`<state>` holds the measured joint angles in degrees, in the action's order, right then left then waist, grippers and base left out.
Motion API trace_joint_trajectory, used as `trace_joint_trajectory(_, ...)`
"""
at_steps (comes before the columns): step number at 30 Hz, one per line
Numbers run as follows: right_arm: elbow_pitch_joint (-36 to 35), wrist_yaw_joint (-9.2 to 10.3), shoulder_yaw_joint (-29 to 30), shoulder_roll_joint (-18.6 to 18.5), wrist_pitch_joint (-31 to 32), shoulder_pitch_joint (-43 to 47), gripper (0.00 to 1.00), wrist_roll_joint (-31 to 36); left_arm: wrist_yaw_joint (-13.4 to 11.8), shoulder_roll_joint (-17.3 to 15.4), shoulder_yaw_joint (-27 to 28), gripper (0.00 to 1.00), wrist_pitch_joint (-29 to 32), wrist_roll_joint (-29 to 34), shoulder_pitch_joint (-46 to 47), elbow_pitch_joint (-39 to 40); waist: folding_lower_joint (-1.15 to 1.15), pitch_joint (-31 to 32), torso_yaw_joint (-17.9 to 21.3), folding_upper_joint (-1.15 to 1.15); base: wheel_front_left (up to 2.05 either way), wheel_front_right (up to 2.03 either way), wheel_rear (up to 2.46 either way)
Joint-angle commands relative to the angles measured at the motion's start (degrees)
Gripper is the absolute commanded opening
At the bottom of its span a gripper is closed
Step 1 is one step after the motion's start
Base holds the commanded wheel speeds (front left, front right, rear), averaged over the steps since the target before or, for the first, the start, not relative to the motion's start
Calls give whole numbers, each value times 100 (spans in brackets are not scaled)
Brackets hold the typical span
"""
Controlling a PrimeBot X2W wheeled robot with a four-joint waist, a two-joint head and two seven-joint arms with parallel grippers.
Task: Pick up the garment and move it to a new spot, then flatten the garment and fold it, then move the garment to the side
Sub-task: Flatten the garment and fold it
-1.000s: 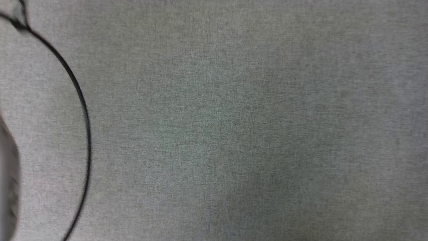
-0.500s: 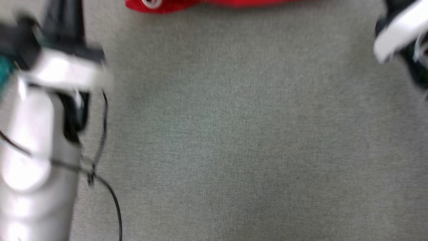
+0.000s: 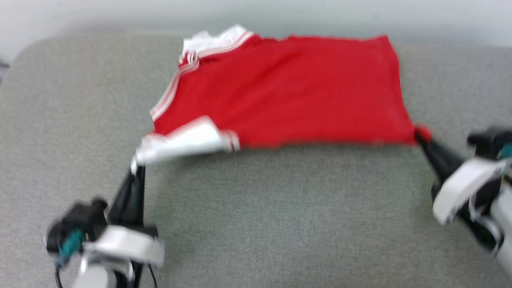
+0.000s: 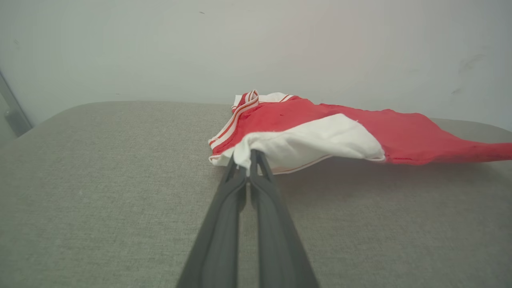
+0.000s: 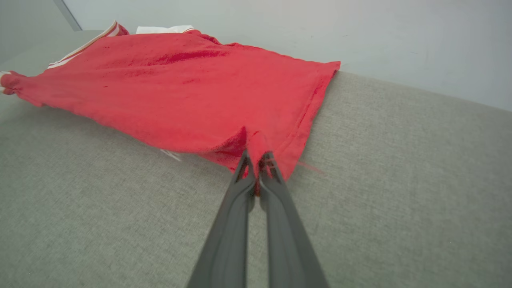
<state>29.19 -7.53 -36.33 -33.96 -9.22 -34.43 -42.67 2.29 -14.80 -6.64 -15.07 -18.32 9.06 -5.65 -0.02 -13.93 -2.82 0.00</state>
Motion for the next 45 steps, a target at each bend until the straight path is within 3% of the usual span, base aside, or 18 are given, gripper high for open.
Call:
trace_joint_trajectory(1,-73,8,31,1,26,411,0,-1,-36,93,29,0,-12,-108,-387,-32,2,372,-13,0,0,0,0)
trace_joint_trajectory(13,-449,8,396,-43,155,2360,0,122,7,333,-43,0,165,-528,-2240,-173,2,1277,-17,0,0,0,0)
trace_joint_trajectory(26,-1161,8,1131,-110,430,3837,0,212,-32,318,-120,0,414,-756,-3219,-30,2,1491,-33,0,0,0,0)
trace_joint_trajectory(35,-1581,8,1675,82,841,4022,0,456,-60,118,-226,0,384,-454,-2765,70,2,1489,-102,0,0,0,0)
trace_joint_trajectory(45,-1984,8,2019,273,1306,3644,0,529,218,-493,-475,0,803,-9,-1461,228,2,1309,-35,0,0,0,0)
